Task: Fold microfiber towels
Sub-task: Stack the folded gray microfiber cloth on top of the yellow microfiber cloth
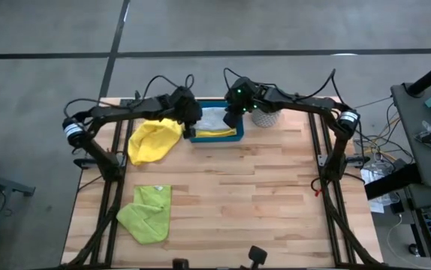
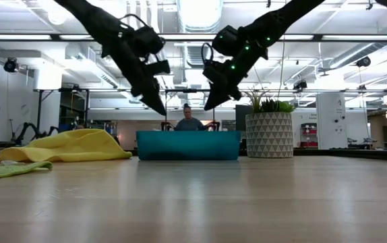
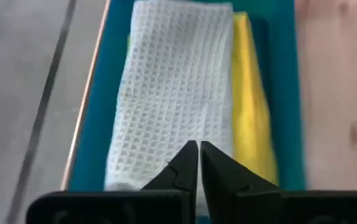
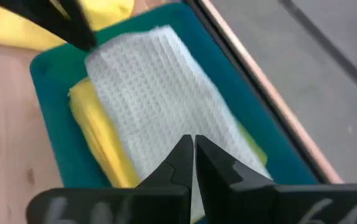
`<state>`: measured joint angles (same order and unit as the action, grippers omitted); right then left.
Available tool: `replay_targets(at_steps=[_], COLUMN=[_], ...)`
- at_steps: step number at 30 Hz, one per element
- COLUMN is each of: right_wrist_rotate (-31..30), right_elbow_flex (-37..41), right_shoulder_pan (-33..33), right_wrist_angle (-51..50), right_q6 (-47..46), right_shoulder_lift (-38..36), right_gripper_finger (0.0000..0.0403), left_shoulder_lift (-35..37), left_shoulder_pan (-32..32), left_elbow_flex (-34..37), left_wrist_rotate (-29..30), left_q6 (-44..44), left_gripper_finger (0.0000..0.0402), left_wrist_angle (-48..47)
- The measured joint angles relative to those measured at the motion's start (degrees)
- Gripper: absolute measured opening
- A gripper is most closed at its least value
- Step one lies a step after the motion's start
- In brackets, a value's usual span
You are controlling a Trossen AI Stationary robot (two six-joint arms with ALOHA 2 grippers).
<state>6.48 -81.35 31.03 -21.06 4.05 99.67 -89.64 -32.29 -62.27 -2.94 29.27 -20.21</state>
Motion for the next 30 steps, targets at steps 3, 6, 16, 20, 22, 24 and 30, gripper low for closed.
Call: replay_targets(at_steps=[3, 6, 16, 20, 22, 24, 30], right_wrist_rotate=[0.0, 0.0, -0.7, -3.4, -4.1, -4.2, -4.1], right_elbow_flex=[-2.1, -2.8, -2.8, -2.9, -2.8, -2.8, -2.8], right_shoulder_pan=[0.0, 0.3, 0.7, 0.9, 1.0, 1.0, 0.9], right_wrist_angle=[-0.1, 0.0, -1.2, -3.5, -4.3, -4.5, -3.1], right_q6=[2.0, 3.7, 7.0, 7.9, 8.6, 8.6, 8.4], right_shoulder_lift=[1.8, 3.7, 9.3, 9.4, 9.4, 8.9, 7.3], right_gripper_finger=[0.0008, 0.0008, 0.0008, 0.0008, 0.0008, 0.0008, 0.0008], left_shoulder_lift=[-3.6, -6.7, -11.0, -10.3, -8.6, -6.7, -3.9], left_shoulder_pan=[-1.1, -2.1, -3.5, -3.5, -3.5, -3.5, -5.2], left_elbow_flex=[-2.1, -3.1, -3.0, -3.0, -3.0, -3.1, -3.1], left_wrist_rotate=[0.3, 0.2, 1.0, 2.4, 4.4, 5.9, 6.3], left_q6=[5.3, 6.3, 4.1, 4.1, 4.1, 4.1, 4.5], left_gripper_finger=[0.0005, 0.0006, 0.0006, 0.0006, 0.0006, 0.0006, 0.0004], left_wrist_angle=[0.6, 1.1, 1.5, -0.5, -0.3, -0.1, 1.3])
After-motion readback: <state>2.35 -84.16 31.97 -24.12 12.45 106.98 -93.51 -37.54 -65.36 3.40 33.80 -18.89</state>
